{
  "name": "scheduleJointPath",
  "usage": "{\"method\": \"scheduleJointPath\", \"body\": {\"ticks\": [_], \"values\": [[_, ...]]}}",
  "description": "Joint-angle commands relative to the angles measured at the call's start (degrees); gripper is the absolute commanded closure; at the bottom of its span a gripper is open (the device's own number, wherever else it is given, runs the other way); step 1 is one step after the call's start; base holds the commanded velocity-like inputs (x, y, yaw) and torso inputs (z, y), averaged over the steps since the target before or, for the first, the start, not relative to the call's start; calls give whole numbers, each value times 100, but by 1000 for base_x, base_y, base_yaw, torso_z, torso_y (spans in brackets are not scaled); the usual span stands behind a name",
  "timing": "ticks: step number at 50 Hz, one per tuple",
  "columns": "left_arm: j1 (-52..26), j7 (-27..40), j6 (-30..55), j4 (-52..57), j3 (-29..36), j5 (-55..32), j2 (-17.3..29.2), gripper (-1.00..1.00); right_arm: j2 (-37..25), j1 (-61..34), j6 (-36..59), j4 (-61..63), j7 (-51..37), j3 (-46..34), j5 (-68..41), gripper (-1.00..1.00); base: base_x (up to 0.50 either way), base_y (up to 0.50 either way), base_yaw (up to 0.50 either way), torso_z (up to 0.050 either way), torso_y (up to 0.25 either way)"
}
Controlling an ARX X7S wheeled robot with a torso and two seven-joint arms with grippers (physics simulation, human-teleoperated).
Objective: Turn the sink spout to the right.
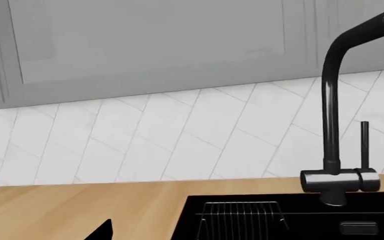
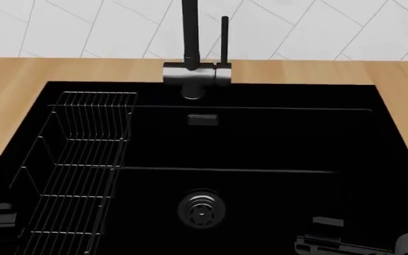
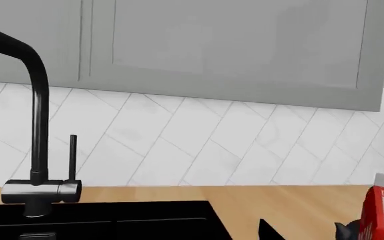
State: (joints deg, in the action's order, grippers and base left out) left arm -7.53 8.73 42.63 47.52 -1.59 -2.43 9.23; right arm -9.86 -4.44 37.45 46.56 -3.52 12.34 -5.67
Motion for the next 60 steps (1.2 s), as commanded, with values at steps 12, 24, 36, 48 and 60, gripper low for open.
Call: {"method": "scheduleJointPath", "body": {"ticks": [12, 24, 36, 48, 60], "values": [[80, 103, -197, -93, 107, 117, 49, -100, -69, -4, 4, -47, -115, -19, -36, -100, 351, 0, 0, 0, 2], [16, 247, -50, -85, 87, 140, 63, -100, -72, -80, 283, 89, -235, -1, -103, -100, 88, 0, 0, 0, 2], [-45, 302, 187, -69, 177, 170, 149, -100, -106, -82, 342, 119, -302, -16, -155, -100, 0, 0, 0, 0, 0], [20, 288, -39, -62, -44, -79, 71, -100, -119, -286, 902, 392, -429, 9, -299, -100, 0, 0, 0, 0, 0], [41, 313, -97, -69, 30, -107, 134, -100, -274, -1808, 2876, 1183, -601, -162, -686, -100, 0, 0, 0, 0, 0]]}}
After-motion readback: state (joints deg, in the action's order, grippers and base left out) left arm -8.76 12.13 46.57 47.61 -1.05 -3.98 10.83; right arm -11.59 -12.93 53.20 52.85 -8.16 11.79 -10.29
